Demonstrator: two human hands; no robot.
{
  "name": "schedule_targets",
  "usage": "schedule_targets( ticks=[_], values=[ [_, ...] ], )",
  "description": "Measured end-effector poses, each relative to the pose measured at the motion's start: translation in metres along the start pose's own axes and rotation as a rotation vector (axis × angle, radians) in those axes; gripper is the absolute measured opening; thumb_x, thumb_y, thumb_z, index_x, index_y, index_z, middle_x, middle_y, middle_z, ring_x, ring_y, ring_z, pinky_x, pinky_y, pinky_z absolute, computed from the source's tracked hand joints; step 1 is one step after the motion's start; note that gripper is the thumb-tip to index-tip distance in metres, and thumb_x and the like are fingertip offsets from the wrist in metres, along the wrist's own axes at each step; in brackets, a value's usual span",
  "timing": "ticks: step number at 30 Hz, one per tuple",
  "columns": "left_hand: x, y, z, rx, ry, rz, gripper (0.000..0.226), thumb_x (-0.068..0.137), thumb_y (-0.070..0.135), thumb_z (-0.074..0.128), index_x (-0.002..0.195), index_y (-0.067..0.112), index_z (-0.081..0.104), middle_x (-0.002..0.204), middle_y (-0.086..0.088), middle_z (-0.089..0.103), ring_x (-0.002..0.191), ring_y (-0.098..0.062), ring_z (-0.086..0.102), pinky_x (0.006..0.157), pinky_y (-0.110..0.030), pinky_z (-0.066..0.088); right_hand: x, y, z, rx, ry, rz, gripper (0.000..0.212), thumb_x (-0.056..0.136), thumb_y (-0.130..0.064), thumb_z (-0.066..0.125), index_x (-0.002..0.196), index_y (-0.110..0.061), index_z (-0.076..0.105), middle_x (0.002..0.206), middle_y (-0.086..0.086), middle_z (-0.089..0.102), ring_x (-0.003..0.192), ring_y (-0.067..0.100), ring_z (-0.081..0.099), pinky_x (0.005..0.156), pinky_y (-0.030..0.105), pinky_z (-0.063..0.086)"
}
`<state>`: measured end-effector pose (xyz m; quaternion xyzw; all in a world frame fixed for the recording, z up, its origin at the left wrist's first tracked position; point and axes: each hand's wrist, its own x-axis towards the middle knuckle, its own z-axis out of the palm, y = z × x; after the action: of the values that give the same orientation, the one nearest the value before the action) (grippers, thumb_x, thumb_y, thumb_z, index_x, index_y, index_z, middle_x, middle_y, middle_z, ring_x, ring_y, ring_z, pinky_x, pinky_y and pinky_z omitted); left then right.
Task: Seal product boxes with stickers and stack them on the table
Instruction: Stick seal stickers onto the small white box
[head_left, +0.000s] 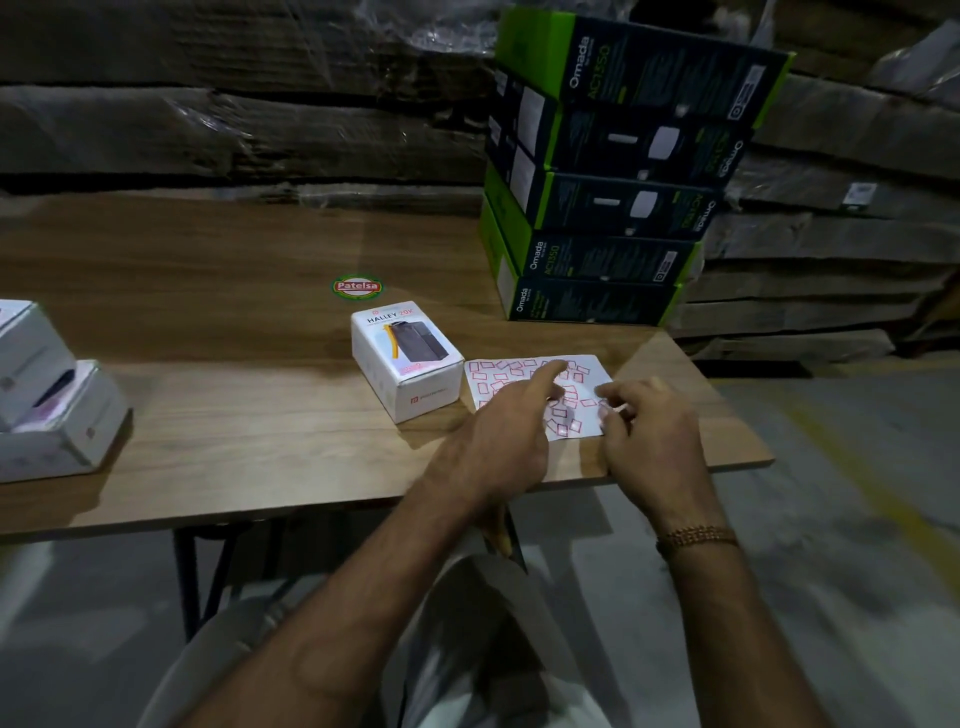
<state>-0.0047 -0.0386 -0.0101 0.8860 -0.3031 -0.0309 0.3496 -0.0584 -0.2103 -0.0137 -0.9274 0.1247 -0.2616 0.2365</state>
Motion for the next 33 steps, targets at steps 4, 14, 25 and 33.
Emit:
schedule_targets(
  ticks=[4, 14, 25, 33],
  values=[
    [-0.003, 0.003, -0.001, 0.066, 0.021, 0.011, 0.092, 0.096, 0.002, 0.057, 0.170, 0.027, 0.009, 0.153, 0.010, 0.059, 0.146, -0.023, 0.042, 0.132, -0.044, 0.016, -0.004, -0.010, 0.009, 0.010, -0.031, -0.047, 0.018, 0.097, -0.012, 0.071, 0.112, -0.011, 0.081, 0.109, 0.007, 0.069, 0.101, 0.021, 0.064, 0.090, 0.034, 0.053],
    [-0.006, 0.006, -0.004, 0.133, 0.007, 0.029, 0.090, 0.098, 0.014, 0.064, 0.170, 0.026, 0.011, 0.157, 0.007, 0.055, 0.145, -0.022, 0.044, 0.129, -0.044, 0.024, -0.009, -0.009, 0.006, -0.074, -0.079, -0.121, 0.027, 0.092, 0.001, 0.068, 0.113, -0.010, 0.082, 0.110, 0.006, 0.071, 0.106, 0.022, 0.063, 0.091, 0.033, 0.055],
    [-0.004, 0.002, -0.001, 0.123, 0.001, 0.024, 0.086, 0.098, 0.014, 0.062, 0.169, 0.027, 0.015, 0.155, 0.009, 0.056, 0.144, -0.024, 0.044, 0.127, -0.045, 0.027, -0.005, -0.005, -0.003, -0.065, -0.134, -0.203, 0.019, 0.087, -0.003, 0.072, 0.097, -0.017, 0.078, 0.101, 0.000, 0.068, 0.095, 0.018, 0.061, 0.080, 0.031, 0.051],
    [-0.004, 0.001, 0.000, 0.120, 0.001, 0.024, 0.087, 0.095, 0.014, 0.064, 0.168, 0.026, 0.018, 0.154, 0.011, 0.057, 0.144, -0.024, 0.045, 0.127, -0.046, 0.028, 0.007, -0.014, -0.011, -0.148, -0.225, -0.191, 0.005, 0.096, -0.017, 0.073, 0.097, -0.021, 0.070, 0.099, -0.006, 0.060, 0.092, 0.013, 0.054, 0.078, 0.029, 0.047]
  ],
)
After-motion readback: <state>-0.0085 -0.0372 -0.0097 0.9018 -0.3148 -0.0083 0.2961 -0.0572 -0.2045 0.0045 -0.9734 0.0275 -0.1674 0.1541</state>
